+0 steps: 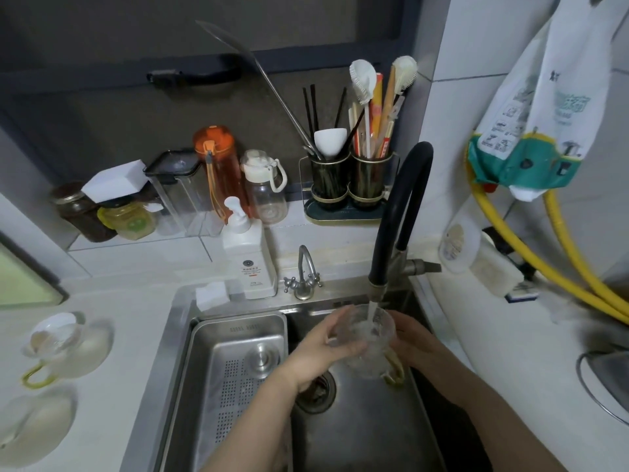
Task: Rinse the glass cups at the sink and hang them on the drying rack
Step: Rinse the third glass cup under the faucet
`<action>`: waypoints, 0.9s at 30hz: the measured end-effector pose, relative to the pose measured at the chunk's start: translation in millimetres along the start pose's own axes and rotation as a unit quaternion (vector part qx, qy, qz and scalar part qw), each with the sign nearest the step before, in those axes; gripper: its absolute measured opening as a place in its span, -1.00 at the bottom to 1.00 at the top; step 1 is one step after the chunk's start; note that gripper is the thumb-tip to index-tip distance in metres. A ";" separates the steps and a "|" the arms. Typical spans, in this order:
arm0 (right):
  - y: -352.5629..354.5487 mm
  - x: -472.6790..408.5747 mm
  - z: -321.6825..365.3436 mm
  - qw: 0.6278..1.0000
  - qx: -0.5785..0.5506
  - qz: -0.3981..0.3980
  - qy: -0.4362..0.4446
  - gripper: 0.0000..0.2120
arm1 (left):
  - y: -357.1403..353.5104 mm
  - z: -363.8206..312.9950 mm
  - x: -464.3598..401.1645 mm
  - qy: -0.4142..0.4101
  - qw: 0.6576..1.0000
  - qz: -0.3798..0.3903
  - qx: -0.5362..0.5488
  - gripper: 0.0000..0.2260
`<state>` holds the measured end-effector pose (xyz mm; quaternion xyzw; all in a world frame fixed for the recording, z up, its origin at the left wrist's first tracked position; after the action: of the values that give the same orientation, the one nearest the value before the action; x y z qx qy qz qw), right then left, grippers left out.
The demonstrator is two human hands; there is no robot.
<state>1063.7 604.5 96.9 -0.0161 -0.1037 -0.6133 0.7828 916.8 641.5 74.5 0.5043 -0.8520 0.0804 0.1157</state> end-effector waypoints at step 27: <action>-25.3 -15.4 -10.0 0.995 -0.064 -0.058 -0.042 -0.46 | 4.8 -34.0 17.5 -0.118 0.975 -0.185 0.035 -0.87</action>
<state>1037.3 611.4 81.7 -0.0857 -0.0982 -0.6616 0.7384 908.4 637.8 111.9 0.6629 -0.7482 0.0272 0.0090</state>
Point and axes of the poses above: each hand's wrist, its own x-axis away from the middle knuckle, its own y-axis out of the back of the hand, z = x × y, the point moved 9 cm from there along -x, towards the middle knuckle, and after that the axes turned 2 degrees about x, right-handed, at the moved point
